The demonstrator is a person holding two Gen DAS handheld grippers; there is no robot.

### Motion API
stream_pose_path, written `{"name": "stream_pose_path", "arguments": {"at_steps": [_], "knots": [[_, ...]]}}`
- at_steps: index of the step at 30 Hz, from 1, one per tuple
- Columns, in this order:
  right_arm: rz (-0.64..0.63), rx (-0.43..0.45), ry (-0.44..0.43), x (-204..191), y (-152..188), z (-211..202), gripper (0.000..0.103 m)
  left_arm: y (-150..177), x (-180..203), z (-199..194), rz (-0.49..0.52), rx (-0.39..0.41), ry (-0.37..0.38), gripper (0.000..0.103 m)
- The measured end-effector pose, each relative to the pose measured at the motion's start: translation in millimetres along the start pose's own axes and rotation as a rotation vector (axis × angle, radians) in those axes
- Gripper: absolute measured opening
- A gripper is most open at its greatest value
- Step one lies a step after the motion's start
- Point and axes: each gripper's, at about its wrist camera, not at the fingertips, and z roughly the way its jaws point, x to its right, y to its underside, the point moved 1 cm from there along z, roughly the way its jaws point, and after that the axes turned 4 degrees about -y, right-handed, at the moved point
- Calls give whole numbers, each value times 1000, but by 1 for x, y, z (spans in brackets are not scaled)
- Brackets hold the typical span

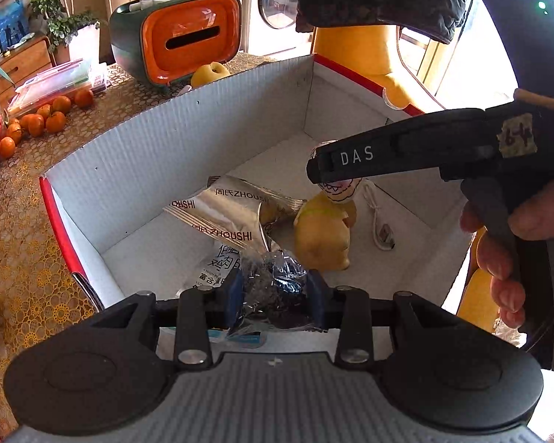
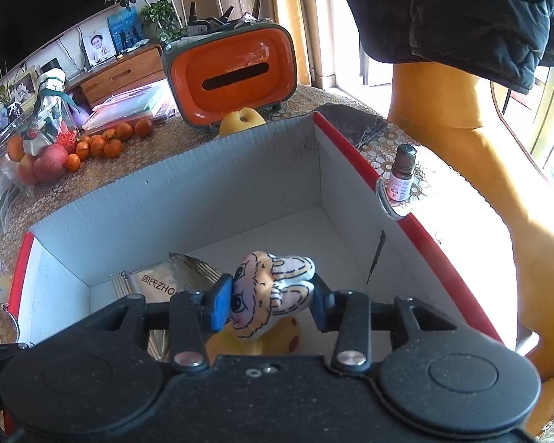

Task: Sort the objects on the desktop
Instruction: 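Open both tools to drop the black bag and cartoon toy into the box, then move both tools back over the table toward the pink clip and blueberry packet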

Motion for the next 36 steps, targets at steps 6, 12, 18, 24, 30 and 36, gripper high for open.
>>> {"name": "stream_pose_path", "arguments": {"at_steps": [6, 12, 18, 24, 30, 36], "knots": [[-17, -18, 8, -1, 3, 3, 42, -1, 0, 5, 1, -20, 9, 36], [-21, -23, 23, -1, 3, 4, 44, -1, 0, 6, -2, -21, 10, 36], [-27, -14, 38, -2, 4, 0, 56, 0, 0, 1, -15, 2, 11, 41], [-23, 10, 26, -2, 4, -11, 65, 0, 2, -11, -27, 40, 29, 59], [-32, 23, 8, -5, 6, -22, 73, 5, 10, -23, -17, 63, 24, 68], [-31, 59, -31, -9, 5, -41, 84, 9, 3, -40, -78, 80, 52, 73]]}}
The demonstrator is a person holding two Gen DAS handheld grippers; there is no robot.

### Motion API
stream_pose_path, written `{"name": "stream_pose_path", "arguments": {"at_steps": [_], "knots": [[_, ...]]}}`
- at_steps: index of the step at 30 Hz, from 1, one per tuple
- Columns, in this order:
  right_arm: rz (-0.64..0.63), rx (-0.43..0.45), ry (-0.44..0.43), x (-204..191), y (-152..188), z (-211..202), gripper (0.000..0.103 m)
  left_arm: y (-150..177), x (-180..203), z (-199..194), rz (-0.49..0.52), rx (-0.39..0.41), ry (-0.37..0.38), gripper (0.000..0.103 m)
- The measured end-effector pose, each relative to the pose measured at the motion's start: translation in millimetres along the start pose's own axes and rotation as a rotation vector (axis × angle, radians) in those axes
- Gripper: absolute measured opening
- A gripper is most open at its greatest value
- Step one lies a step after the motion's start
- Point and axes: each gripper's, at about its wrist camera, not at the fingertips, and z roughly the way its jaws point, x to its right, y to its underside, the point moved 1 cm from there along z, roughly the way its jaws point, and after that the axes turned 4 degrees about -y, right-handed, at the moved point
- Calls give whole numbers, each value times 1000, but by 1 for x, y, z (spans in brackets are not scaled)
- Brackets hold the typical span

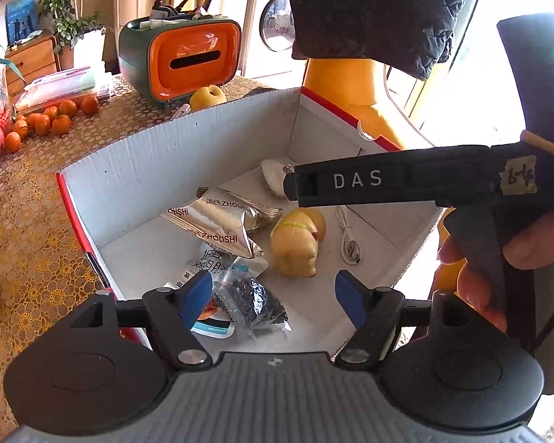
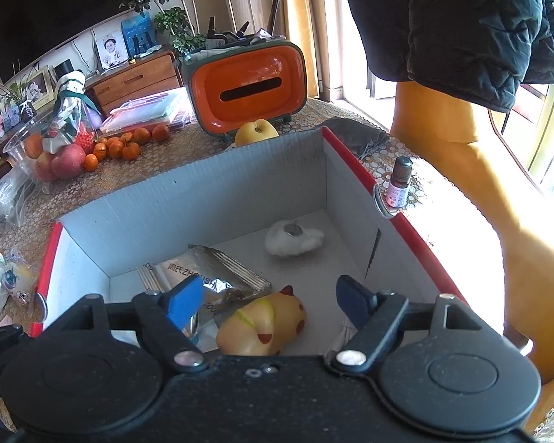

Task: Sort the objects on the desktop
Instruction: 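Move both tools back over the table toward the pink clip and blueberry packet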

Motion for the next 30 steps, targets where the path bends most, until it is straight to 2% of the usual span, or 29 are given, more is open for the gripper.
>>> {"name": "stream_pose_path", "arguments": {"at_steps": [6, 12, 14, 18, 25, 30], "knots": [[-13, 43, -35, -8, -2, -21, 91, 3, -2, -19, -9, 29, -3, 74], [-29, 90, -57, -15, 0, -40, 101, 9, -7, -38, -26, 60, 0, 86], [-22, 105, -61, -15, 1, -46, 102, 11, -9, -44, -28, 73, -1, 88], [-17, 114, -59, -17, 4, -54, 102, 18, -15, -57, -32, 111, -13, 101], [-21, 127, -50, -27, 14, -68, 102, 31, -25, -77, -50, 163, -19, 103], [-62, 136, -47, -42, 23, -78, 102, 42, -37, -85, -76, 166, -26, 103]]}}
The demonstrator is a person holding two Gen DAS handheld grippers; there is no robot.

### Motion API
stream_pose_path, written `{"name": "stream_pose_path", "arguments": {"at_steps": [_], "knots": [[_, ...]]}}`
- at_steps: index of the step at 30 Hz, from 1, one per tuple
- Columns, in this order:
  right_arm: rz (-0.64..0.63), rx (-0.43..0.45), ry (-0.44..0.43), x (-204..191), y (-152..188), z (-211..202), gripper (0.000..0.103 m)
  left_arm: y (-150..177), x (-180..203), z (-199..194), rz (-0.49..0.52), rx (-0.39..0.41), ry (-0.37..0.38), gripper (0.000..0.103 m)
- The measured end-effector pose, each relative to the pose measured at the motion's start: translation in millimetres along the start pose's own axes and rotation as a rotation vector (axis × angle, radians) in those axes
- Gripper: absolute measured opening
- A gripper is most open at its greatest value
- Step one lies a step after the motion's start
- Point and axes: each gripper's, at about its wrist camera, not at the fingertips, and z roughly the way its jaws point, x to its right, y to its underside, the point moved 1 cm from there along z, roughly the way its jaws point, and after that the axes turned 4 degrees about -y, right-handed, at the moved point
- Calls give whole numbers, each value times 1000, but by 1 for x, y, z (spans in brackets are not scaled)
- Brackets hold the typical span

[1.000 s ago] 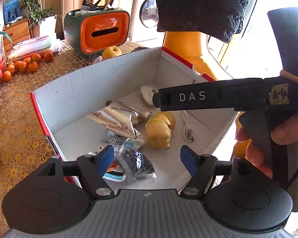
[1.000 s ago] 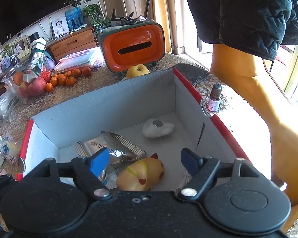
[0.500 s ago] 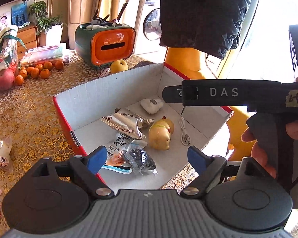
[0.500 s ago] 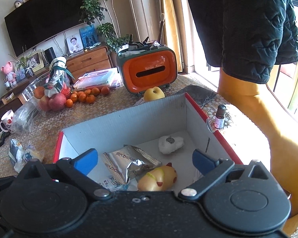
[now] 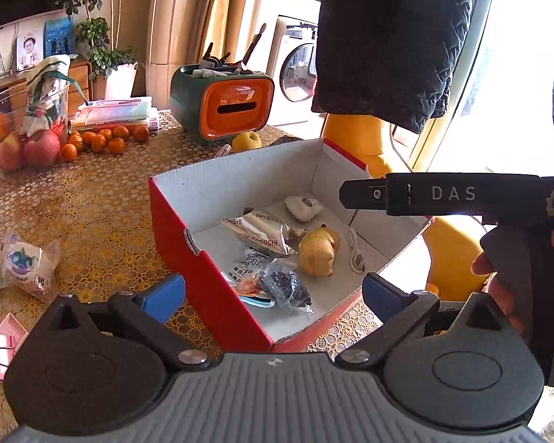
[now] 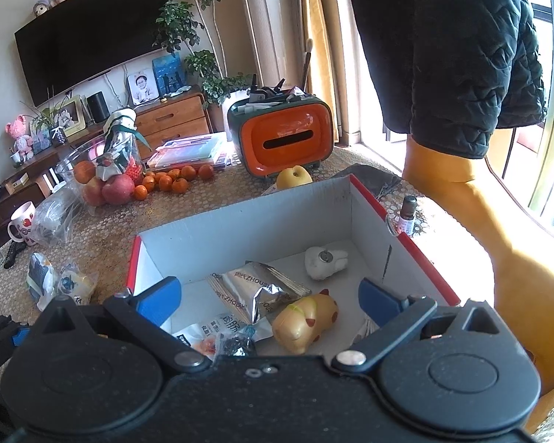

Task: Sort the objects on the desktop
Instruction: 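Move both tools back over the table toward the pink clip and blueberry packet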

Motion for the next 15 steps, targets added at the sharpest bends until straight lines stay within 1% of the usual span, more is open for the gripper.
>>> {"name": "stream_pose_path", "arguments": {"at_steps": [4, 8, 10, 15], "knots": [[-25, 2, -18, -17, 4, -7, 102, 7, -14, -9, -21, 5, -11, 103], [-39, 12, -29, -34, 7, -12, 102, 14, -28, -21, -22, 24, -52, 103], [-44, 20, -35, -43, 8, -14, 102, 17, -36, -28, -21, 32, -85, 103], [-50, 25, -56, -63, 10, -16, 102, 26, -53, -46, -12, 65, -104, 103]]}}
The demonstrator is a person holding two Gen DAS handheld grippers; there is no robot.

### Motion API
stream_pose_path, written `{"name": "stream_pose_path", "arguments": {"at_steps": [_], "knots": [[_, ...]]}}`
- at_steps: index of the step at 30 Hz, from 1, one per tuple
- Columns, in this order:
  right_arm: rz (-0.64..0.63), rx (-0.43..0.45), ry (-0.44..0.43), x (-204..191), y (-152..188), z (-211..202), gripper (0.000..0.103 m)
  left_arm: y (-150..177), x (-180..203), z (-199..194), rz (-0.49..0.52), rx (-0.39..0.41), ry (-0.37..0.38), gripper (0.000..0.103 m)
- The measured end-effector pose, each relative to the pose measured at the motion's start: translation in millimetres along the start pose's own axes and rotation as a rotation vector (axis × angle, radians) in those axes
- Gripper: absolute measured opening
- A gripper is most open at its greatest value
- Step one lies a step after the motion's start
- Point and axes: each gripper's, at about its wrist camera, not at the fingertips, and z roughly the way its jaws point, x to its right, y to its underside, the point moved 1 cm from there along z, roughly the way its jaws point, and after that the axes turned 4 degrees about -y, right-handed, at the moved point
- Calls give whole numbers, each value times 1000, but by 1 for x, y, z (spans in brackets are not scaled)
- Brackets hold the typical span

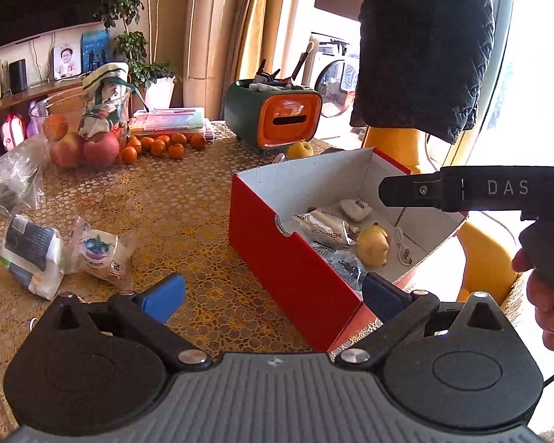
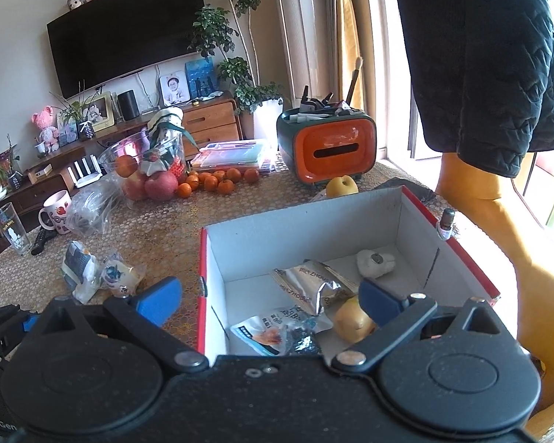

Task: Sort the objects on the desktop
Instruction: 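Move both tools back over the table toward the pink clip and blueberry packet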

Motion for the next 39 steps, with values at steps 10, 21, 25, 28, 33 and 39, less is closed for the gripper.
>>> {"name": "stream_pose_path", "arguments": {"at_steps": [10, 21, 25, 28, 33, 39], "knots": [[-33, -9, -56, -48, -2, 10, 102, 16, -42, -24, -35, 36, -49, 103], [-75, -49, -96, -95, 1, 40, 102, 37, -90, -35, -90, 52, -87, 103], [-90, -69, -105, -109, 1, 53, 102, 46, -107, -32, -114, 50, -109, 103], [-100, -85, -109, -118, 2, 65, 102, 54, -118, -30, -129, 72, -158, 103], [-121, -113, -117, -131, 3, 85, 102, 64, -134, -22, -128, 78, -189, 103], [-135, -148, -131, -145, 3, 113, 102, 72, -149, -7, -123, 74, -197, 103]]}}
